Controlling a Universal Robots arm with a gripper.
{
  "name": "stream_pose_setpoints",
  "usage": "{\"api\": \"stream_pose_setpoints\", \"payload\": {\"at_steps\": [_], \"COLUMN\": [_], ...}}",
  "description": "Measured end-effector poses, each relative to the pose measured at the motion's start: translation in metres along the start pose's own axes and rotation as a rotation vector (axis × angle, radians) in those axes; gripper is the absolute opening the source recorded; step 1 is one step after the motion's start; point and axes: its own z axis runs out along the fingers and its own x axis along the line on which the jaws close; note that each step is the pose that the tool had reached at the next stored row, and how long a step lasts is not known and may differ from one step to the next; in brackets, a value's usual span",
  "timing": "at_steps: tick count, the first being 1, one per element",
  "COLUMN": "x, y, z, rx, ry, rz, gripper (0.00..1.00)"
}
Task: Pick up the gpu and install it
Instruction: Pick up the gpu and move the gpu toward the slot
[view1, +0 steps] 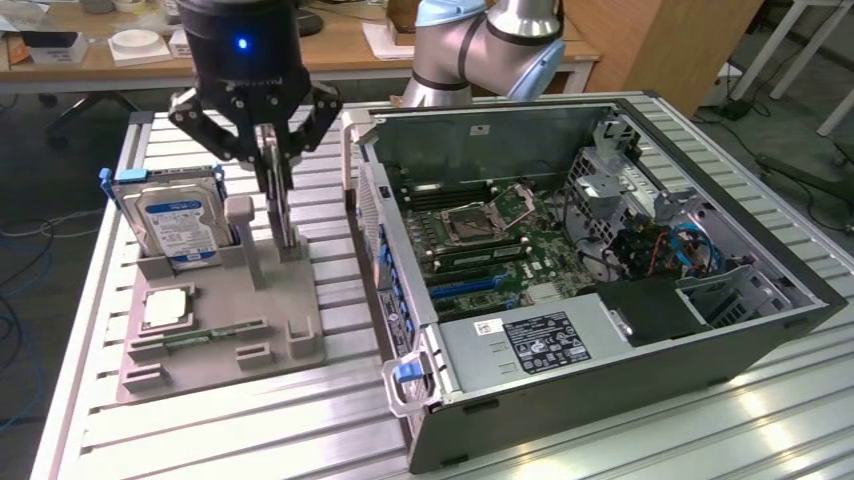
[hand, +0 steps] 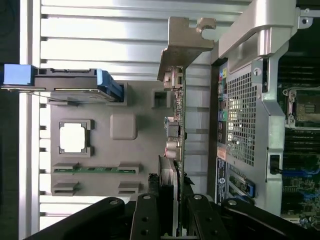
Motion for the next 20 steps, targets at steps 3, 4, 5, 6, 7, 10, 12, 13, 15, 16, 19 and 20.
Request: {"api": "stream_pose_setpoints", "payload": {"at_steps": [3,4,5,6,7,10,12,13,15,16,19,20], "x": [0.0,0.0,0.0,-0.001,-0.001,-0.001,-0.001,-0.001,-0.001,-0.001,-0.001,-0.001], "y": [0.0008,0.0011,0.0016,0.002,0.0022,0.0025,0.0025,0.0025,0.0027,0.0028,0.0029,0.0029], "z": [-0.0117,-0.0162,-0.0206,-0.0253,-0.0296,-0.0318,-0.032,-0.032,-0.0357,-0.038,-0.0379,-0.0379], "rx": [-0.0011,-0.0011,-0.0012,-0.0011,-0.001,0.0409,0.0564,0.0565,0.0568,0.0567,0.0565,0.0565], "ry": [0.0,0.0,-0.0001,0.0,0.0001,0.0001,0.0002,0.0003,0.0006,0.0005,0.0003,0.0002], "rz": [0.0,0.0,0.0,0.0,0.0,-0.001,-0.001,-0.001,-0.001,-0.001,-0.001,-0.001], "gripper": [0.27,0.27,0.27,0.27,0.27,0.27,0.27,0.27,0.27,0.27,0.27,0.27]}}
